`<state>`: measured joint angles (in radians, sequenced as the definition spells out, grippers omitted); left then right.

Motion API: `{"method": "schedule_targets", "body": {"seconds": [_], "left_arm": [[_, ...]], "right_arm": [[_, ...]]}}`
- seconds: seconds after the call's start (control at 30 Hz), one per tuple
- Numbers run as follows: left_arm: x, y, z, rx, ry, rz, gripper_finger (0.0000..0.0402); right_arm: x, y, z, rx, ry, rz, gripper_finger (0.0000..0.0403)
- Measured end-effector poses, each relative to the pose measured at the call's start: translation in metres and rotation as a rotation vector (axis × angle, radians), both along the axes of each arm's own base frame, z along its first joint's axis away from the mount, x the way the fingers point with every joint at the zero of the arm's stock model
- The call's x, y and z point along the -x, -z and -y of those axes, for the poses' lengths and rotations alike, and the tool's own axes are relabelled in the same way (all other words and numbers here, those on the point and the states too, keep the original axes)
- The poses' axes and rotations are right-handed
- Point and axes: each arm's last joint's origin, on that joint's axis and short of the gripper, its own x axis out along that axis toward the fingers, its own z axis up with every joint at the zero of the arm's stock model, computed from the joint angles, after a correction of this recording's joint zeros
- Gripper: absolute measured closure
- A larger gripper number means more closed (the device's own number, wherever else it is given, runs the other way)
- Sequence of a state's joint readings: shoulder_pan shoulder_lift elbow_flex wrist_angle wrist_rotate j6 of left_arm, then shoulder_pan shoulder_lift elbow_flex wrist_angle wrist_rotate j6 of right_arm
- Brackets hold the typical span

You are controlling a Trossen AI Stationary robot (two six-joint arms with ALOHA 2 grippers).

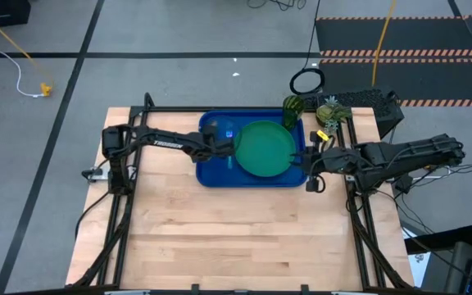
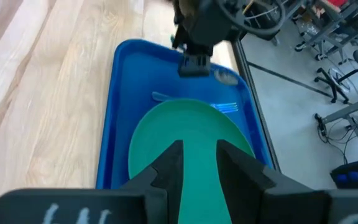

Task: Pick and place plate/cup/fork/spoon on tray
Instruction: Put the light blue spoon on the blue serving tray to the left of the blue fork

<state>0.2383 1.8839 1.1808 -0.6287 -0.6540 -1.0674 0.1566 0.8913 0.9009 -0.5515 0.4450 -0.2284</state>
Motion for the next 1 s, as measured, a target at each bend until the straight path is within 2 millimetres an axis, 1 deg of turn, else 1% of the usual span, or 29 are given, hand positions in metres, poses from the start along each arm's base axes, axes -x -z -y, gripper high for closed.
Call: {"method": "schedule_targets", "body": {"seconds": [0.1, 0.2, 0.33, 0.5, 0.7, 0.9, 1.0], "left_arm": [[-0.001, 0.005, -0.003, -0.012, -0.004, 0.051, 0.038], [-0.001, 0.005, -0.003, -0.014, -0.016, 0.064, 0.0386], [-0.006, 0.006, -0.002, -0.055, -0.021, 0.098, 0.0388], [-0.009, 0.02, -0.003, -0.056, -0.041, 0.096, 0.0378], [-0.01, 0.034, -0.003, -0.073, -0.081, 0.079, 0.0389], [-0.01, 0.034, -0.001, -0.103, -0.107, 0.091, 0.037], [-0.011, 0.033, -0.001, -0.103, -0.107, 0.097, 0.0371]], "right_arm": [[-0.001, -0.002, 0.0, 0.016, -0.013, 0.014, 0.0314], [-0.002, -0.003, 0.0, 0.024, -0.02, 0.023, 0.0314], [-0.002, -0.003, 0.0, 0.03, -0.023, 0.019, 0.0314], [-0.001, -0.002, 0.0, 0.032, -0.024, 0.01, 0.0314], [0.0, -0.003, -0.001, 0.027, -0.028, 0.015, 0.0314], [0.002, -0.004, 0.0, 0.026, -0.027, 0.025, 0.0314], [0.002, -0.005, 0.0, 0.026, -0.027, 0.027, 0.0314]]}}
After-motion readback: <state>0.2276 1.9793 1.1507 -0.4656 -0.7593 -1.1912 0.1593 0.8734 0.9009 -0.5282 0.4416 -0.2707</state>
